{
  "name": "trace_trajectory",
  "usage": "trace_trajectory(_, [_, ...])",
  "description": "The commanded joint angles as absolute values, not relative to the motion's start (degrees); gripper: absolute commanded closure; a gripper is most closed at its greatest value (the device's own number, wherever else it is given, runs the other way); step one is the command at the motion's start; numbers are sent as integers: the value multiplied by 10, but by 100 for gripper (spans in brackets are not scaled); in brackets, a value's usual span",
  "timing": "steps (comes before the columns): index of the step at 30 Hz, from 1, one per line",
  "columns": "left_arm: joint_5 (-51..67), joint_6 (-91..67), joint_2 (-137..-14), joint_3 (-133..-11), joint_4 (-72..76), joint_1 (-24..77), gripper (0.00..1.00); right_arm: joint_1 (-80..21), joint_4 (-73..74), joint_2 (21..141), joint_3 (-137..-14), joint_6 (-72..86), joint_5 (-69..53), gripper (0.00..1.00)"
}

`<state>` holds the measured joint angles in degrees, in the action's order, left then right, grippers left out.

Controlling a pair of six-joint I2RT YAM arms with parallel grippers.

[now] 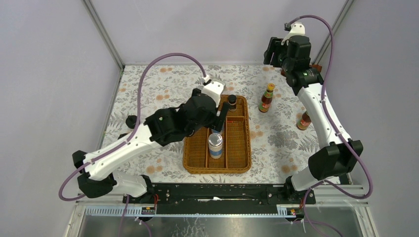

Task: Organize the condiment bottles
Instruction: Place the bottle in the storage box, then pick up the bottle from the center of the board.

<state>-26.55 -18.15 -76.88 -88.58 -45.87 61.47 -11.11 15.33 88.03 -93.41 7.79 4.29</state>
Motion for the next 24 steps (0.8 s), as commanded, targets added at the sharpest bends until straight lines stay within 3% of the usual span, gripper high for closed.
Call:
trace_trajectory(1, [-310, -194, -739, -868, -427, 618, 16, -108, 184, 823, -948, 62, 76, 33])
trace_trajectory(13, [-405, -263, -685, -832, -465, 615, 4, -108, 251, 727, -909, 96, 146, 33])
trace_trajectory(24, [-374, -314, -679, -790, -461, 598, 1, -108, 347, 666, -873, 113, 285, 31])
